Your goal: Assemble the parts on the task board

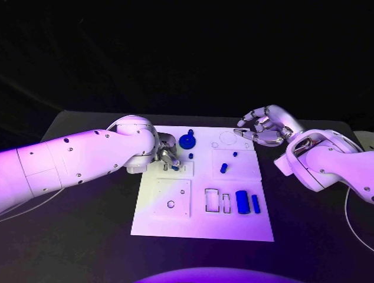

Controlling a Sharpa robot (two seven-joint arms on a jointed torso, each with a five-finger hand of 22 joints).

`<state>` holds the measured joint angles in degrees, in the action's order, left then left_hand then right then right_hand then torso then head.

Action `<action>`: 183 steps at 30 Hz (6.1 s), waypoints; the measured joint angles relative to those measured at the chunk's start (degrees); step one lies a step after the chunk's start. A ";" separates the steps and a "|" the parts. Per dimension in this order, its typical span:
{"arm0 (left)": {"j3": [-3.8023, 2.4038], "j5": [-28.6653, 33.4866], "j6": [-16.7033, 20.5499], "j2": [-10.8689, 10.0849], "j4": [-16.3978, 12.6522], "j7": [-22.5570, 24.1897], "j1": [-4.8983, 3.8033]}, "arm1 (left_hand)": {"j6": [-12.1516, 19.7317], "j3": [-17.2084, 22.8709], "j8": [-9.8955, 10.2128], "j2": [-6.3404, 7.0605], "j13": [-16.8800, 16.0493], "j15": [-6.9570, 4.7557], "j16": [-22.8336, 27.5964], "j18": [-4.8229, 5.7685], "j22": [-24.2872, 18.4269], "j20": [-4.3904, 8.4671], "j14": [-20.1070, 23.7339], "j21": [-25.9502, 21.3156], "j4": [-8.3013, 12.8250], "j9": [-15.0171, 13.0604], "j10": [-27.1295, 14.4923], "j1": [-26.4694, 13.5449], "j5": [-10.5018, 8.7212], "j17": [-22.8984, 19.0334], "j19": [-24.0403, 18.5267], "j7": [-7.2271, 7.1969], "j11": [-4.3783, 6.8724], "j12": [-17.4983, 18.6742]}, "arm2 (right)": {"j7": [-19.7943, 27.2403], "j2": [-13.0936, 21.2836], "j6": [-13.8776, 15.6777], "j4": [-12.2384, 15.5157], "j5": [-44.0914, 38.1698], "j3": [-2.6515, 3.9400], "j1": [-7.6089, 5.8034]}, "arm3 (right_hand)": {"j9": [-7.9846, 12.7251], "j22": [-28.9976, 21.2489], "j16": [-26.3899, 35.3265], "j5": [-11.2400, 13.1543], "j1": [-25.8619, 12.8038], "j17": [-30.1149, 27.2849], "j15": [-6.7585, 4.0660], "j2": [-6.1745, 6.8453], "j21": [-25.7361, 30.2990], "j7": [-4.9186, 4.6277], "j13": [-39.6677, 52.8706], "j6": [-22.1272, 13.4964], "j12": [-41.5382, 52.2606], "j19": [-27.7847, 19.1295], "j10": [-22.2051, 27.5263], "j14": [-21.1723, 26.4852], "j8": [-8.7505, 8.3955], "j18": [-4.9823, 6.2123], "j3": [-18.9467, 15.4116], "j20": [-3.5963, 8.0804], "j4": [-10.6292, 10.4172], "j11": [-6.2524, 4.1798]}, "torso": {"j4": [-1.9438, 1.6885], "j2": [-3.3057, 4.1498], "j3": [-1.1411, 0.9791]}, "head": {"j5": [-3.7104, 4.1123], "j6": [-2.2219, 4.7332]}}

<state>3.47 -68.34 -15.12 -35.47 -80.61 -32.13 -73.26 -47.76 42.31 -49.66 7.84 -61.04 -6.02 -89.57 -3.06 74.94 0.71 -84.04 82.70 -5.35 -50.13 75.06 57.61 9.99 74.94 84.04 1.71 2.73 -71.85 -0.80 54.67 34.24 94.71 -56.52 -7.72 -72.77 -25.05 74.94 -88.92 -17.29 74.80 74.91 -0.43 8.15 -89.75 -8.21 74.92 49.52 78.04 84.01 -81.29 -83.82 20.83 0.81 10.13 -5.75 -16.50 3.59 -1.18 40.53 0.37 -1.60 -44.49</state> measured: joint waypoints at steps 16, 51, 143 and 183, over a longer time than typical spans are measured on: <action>0.16 -0.07 -0.12 0.02 -0.15 -0.09 -0.04 | -0.10 0.00 0.01 -0.08 0.01 0.00 0.00 -0.01 -0.01 0.00 0.00 0.00 0.00 0.00 0.00 0.08 -0.01 -0.01 0.00 0.10 0.00 0.00 | 0.00 0.04 0.00 0.06 -0.02 0.00 0.00 | 0.01 0.00 0.00 0.00 0.00 -0.01 0.00 0.00 0.00 0.00 -0.01 0.00 0.00 0.00 0.00 0.00 0.00 0.00 0.00 0.00 0.00 0.00 | 0.01 -0.05 -0.04 | -0.05 -0.03; 0.14 0.37 -0.95 0.29 0.49 -0.04 -0.18 | -0.28 -3.31 0.23 -1.08 0.53 0.00 0.00 0.00 -0.02 0.00 0.00 0.00 -1.24 0.37 0.00 0.47 -0.16 -0.02 0.00 -0.11 0.00 0.24 | 0.04 0.28 0.03 0.19 -0.06 0.00 0.00 | -0.07 -0.02 0.22 0.00 0.00 0.03 -0.21 0.00 0.00 0.21 -0.01 -0.21 0.00 0.00 0.00 -0.22 0.22 0.00 0.15 0.00 -0.16 0.00 | 0.02 -0.03 -0.04 | 0.10 -0.12; -1.22 1.45 1.06 -3.90 -3.74 -0.22 0.09 | 1.59 -17.10 4.65 0.11 4.37 0.43 0.01 0.00 -0.04 -0.35 0.01 -0.49 -11.25 2.39 -2.69 -5.97 0.52 -0.04 -0.06 0.73 -1.41 2.46 | 0.28 0.75 0.42 0.08 -0.07 0.00 0.01 | -0.34 -0.03 0.22 0.00 -3.93 0.03 -0.20 -0.30 0.00 0.34 -0.01 -0.34 0.00 0.01 0.00 -0.21 0.44 0.00 0.15 0.41 -0.16 0.00 | -0.08 -0.10 -0.04 | 0.51 0.24; -0.93 3.11 7.91 -5.34 -5.60 0.31 1.17 | 3.39 -18.48 9.76 2.75 10.15 2.07 0.39 0.00 0.01 -1.86 0.00 -1.39 -11.37 7.15 -6.78 2.39 1.12 -0.04 -0.19 3.01 -3.25 5.99 | 0.32 0.86 0.69 -0.06 -0.05 0.00 0.27 | -0.34 0.00 0.22 0.00 -4.15 0.01 -0.20 -0.53 0.00 0.42 -0.02 -0.42 0.00 0.00 0.00 -0.21 0.44 0.00 0.15 0.41 -0.16 0.00 | 0.03 -0.02 -0.04 | 0.22 0.36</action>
<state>2.54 -65.23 -7.21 -40.80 -86.21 -31.82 -72.09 -44.37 23.83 -39.90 10.58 -50.89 -3.96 -89.18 -3.06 74.95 -1.14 -84.04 81.31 -16.72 -42.98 68.28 60.00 11.11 74.90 83.85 4.72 -0.52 -65.85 -0.47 55.53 34.92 94.65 -56.57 -7.72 -72.50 -25.38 74.94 -88.70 -17.29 70.65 74.92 -0.63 7.62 -89.75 -7.80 74.90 49.10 78.04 84.01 -81.28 -84.03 21.27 0.82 10.28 -5.34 -16.66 3.59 -1.15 40.51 0.34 -1.38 -44.13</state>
